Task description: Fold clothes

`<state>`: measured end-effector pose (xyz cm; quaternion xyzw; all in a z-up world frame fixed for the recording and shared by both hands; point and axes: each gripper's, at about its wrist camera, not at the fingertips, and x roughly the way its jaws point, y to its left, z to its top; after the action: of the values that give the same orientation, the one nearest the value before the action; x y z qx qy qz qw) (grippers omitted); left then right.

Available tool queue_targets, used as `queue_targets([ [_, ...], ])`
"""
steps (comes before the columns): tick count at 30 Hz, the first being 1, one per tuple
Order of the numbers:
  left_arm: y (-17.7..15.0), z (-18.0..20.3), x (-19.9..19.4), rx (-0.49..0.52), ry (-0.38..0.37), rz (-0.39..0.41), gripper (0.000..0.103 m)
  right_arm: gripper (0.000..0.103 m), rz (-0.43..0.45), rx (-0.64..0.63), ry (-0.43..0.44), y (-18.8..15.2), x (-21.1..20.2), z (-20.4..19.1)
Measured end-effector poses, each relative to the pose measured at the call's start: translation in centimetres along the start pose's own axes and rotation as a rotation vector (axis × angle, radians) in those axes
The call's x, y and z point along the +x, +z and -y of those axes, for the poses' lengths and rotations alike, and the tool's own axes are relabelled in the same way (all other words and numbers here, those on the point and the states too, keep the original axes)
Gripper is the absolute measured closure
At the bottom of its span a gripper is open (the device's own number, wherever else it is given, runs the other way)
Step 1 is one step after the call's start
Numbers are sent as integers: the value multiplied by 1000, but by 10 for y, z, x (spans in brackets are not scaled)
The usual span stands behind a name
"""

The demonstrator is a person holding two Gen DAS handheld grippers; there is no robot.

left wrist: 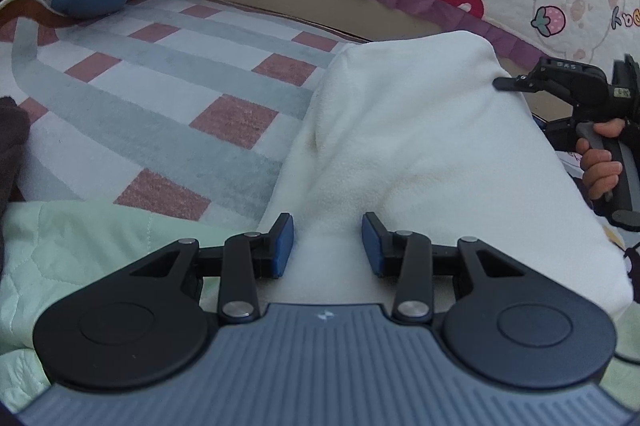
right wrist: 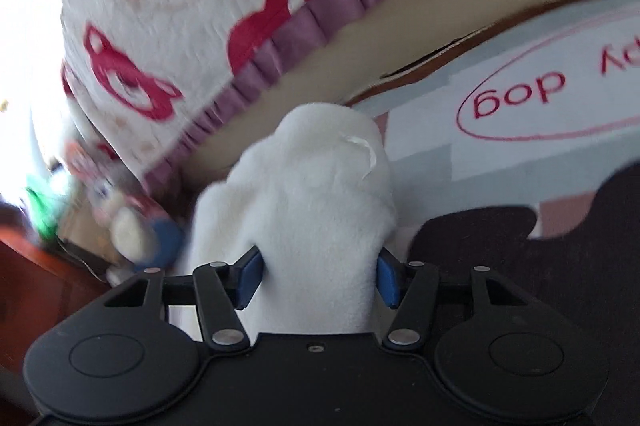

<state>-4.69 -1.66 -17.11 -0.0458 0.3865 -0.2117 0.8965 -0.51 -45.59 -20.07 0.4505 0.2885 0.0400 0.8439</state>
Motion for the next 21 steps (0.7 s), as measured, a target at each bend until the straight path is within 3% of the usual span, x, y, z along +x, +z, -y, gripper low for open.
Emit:
queue_targets([
  [2,2,-4,0,-41,-10,-18,65,41,27,-8,14,-6,-9,-3],
  [7,4,-3,1,-31,-2,-29,65,48,106,-305,-94,-21,-35,-46],
  [8,3,-2,2,-32,-2,-26,65,54,128,-355,-103,-22,-40,-54],
  [10,3,-1,2,-26,1,-23,65,56,150,-442,-87,-21,-48,-68],
  [13,3,-1,1,-21,7,-21,65,63,47,-611,-109,-18,-30,-90],
  [15,2,-2,1,-23,5,-19,65,68,1,-753,-169,-25,-11,-97],
  [18,2,-1,0,-8,6,-13,65,68,5,-855,-242,-23,13,-100],
  [21,2,0,0,-3,9,-10,65,71,8,-834,-315,-9,35,-101],
])
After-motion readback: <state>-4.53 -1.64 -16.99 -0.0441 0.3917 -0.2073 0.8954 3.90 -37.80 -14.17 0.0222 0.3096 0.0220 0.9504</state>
